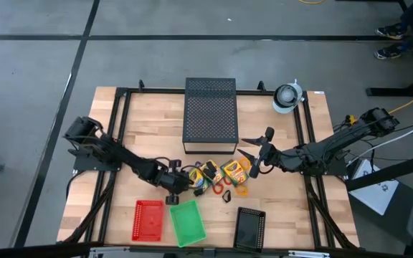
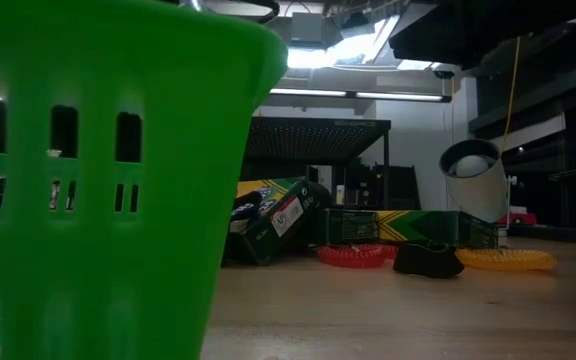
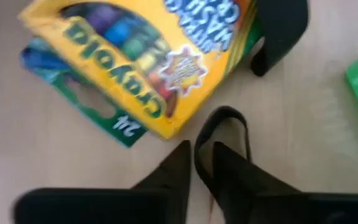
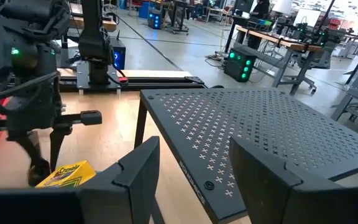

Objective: Pick & Place Office Desk Supplies
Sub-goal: Put the black rubberband into the red bin

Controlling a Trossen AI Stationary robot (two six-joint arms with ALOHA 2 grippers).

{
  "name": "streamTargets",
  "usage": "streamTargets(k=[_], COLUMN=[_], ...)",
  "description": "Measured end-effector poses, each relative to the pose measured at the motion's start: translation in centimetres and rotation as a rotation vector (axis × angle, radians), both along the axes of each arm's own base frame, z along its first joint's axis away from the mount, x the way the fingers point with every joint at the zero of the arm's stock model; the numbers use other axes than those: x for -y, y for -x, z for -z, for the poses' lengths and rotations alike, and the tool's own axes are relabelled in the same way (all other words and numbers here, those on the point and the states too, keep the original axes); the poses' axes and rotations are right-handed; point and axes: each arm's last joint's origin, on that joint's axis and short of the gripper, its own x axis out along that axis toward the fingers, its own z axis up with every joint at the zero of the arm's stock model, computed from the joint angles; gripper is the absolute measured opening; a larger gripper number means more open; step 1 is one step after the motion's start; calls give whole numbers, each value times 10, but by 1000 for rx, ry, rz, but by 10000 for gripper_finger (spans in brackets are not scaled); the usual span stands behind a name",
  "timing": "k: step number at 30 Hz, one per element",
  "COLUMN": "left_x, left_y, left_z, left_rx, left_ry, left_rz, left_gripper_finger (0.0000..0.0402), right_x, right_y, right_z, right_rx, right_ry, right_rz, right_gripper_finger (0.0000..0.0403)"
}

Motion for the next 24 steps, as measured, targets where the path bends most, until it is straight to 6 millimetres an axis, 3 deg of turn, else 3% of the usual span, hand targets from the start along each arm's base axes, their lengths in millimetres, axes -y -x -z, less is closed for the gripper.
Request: streamTargets(k=[3,8,19,24], left_x=[-3,-8,-11,-5], left_y=[2,11,51,73], left_z=[-5,-26,-106,-120], left_rx=[-2,23,240,203], left_ry=[1,6,233,363], left_rz=[-10,-8,146,229], left_gripper_finger=[9,4,3,2], right_x=[0,0,0,0], right_y=[0,0,0,0], right_z=[0,0,1,1], right_rx=[0,0,-5,-5], right_ry=[0,0,2,0], right_rz=[0,0,-6,-8], right_gripper_finger=[196,196,196,196])
